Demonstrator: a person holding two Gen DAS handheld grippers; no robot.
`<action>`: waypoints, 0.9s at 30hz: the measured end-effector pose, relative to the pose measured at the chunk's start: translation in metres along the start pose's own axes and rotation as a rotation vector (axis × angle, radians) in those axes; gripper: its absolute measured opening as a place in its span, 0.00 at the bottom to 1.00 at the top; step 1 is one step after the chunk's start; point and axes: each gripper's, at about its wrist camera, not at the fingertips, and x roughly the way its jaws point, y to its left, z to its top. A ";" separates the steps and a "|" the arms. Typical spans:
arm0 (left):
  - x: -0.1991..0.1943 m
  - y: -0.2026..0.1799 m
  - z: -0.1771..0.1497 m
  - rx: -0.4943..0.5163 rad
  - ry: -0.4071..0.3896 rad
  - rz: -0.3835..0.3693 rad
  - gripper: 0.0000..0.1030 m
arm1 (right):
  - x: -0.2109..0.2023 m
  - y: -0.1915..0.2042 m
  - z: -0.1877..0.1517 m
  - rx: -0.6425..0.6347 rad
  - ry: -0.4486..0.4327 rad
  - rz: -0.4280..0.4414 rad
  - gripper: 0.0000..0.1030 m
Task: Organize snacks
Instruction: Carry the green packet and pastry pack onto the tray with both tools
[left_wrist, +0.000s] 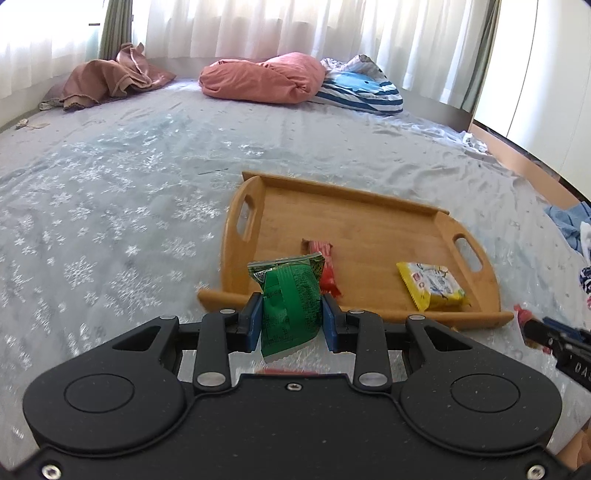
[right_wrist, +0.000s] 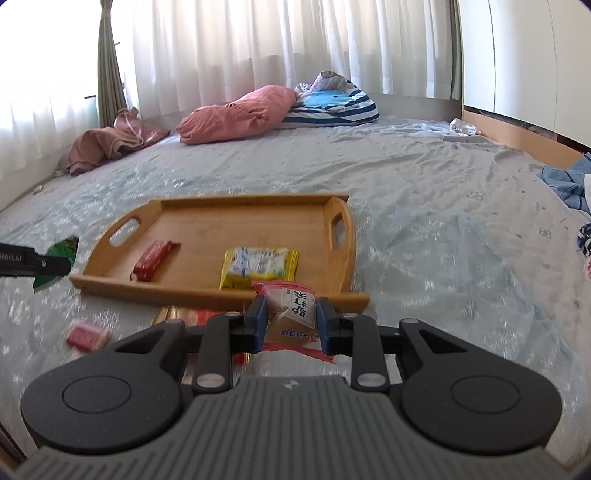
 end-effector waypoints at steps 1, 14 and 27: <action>0.004 0.000 0.003 -0.002 0.005 -0.001 0.30 | 0.004 -0.001 0.005 0.009 -0.004 -0.003 0.31; 0.085 0.008 0.037 -0.045 0.143 -0.004 0.30 | 0.064 -0.021 0.048 0.192 0.056 -0.003 0.31; 0.128 0.009 0.039 0.002 0.187 0.046 0.30 | 0.116 -0.027 0.051 0.258 0.126 -0.018 0.31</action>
